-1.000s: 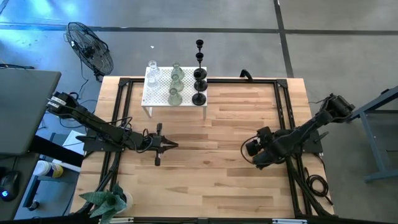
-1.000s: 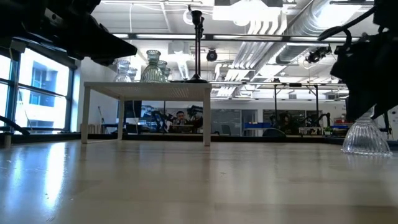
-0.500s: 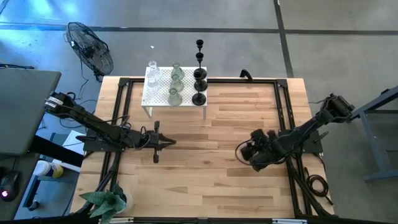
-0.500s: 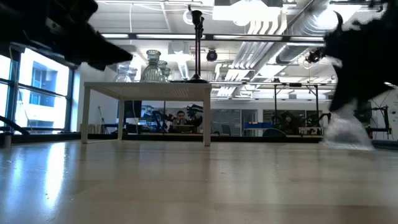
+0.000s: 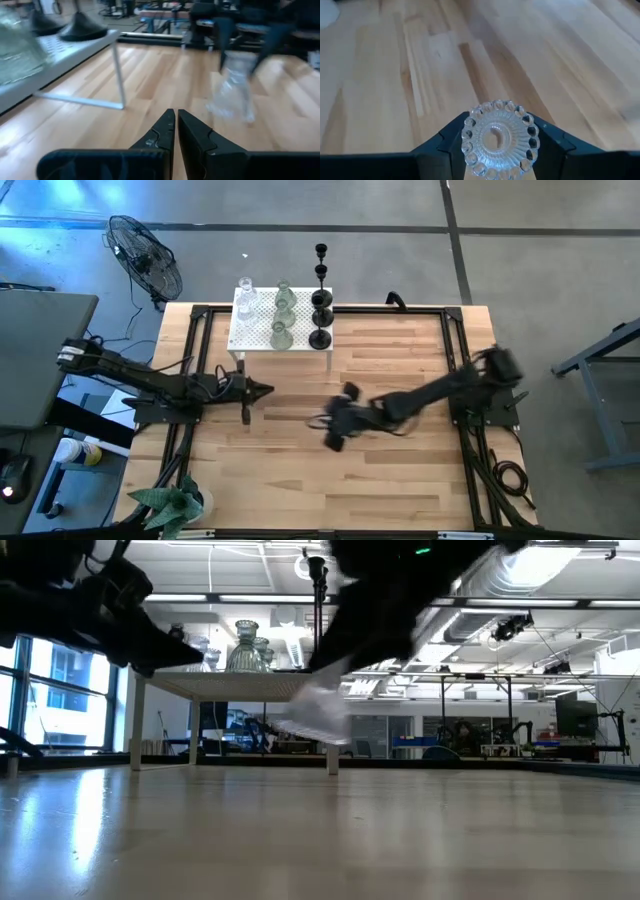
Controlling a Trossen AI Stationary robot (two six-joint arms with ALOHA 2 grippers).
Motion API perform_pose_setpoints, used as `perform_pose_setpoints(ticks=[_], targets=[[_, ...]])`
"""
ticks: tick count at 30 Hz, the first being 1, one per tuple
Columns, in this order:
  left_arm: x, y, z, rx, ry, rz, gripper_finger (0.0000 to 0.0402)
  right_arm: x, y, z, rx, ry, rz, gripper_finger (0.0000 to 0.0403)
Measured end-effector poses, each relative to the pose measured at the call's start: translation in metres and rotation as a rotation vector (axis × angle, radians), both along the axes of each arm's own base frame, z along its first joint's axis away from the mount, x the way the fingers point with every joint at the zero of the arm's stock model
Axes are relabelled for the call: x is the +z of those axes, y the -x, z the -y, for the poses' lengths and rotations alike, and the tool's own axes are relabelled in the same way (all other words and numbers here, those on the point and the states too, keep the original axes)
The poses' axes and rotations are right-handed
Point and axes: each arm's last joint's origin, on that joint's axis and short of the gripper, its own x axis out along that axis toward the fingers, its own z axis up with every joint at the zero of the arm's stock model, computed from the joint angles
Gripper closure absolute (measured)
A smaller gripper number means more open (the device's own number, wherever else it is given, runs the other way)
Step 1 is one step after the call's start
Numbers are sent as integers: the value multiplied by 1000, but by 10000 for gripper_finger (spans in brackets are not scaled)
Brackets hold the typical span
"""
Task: Pick & Place candle stick holders
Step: Align the transparent candle holder with the other transparent candle holders on the shelf
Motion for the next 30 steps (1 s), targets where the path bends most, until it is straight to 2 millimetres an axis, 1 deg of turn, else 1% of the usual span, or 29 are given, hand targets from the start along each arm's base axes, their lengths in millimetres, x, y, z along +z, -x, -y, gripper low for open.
perform_pose_setpoints(ticks=[3,6,9,12,17,21,24,25,28,30], targets=[[-6,4,-6,34,11,-10,383,-5,-43,8,97,57,-41,251],[-12,7,-11,65,28,-22,383,-6,-77,18,162,95,-65,251],[-16,8,-14,69,43,-32,383,-4,-102,29,198,122,-74,251],[-16,9,-14,75,45,-37,383,-6,-118,39,232,141,-85,251],[-17,9,-14,73,42,-42,383,-11,-131,49,273,129,-83,251],[-17,9,-14,74,41,-43,383,-20,-131,53,281,129,-103,251],[-17,9,-14,74,41,-44,383,-20,-132,53,266,142,-99,248],[-17,9,-14,74,41,-44,383,-20,-132,53,259,148,-95,237],[-17,9,-14,74,41,-45,383,-19,-133,53,253,153,-86,186],[-18,9,-14,74,40,-51,383,-18,-133,53,257,149,-74,160]])
